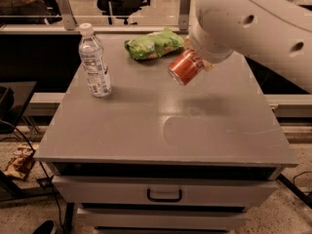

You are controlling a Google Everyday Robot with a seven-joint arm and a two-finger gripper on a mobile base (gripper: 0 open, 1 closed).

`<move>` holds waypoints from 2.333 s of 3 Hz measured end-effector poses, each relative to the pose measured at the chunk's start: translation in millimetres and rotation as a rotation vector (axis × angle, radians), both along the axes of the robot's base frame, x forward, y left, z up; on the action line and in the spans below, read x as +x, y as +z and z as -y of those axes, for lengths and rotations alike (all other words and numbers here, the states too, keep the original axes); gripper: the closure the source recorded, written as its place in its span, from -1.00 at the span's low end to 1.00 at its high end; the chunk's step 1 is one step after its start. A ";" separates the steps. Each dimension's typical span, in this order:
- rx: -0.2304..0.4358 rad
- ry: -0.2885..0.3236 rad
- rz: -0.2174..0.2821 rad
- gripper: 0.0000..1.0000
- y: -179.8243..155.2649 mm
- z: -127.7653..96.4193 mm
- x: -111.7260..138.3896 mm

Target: Place coke can upright

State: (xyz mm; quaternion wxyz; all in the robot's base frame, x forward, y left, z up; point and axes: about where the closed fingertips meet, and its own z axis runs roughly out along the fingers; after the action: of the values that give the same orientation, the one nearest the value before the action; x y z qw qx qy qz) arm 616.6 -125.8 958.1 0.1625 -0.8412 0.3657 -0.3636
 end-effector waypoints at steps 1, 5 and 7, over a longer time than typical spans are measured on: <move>-0.097 0.116 0.084 1.00 7.0 2.1 15.3; -0.295 0.567 0.405 1.00 23.8 -23.7 38.9; -0.366 0.610 0.418 1.00 26.7 -24.4 37.8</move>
Offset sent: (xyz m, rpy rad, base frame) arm 0.0364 0.0223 0.0157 -0.3139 -0.2972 0.5216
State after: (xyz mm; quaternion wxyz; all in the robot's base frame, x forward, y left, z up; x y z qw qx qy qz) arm 654.4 -101.4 984.8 0.1814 -0.8340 -0.0121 -0.5210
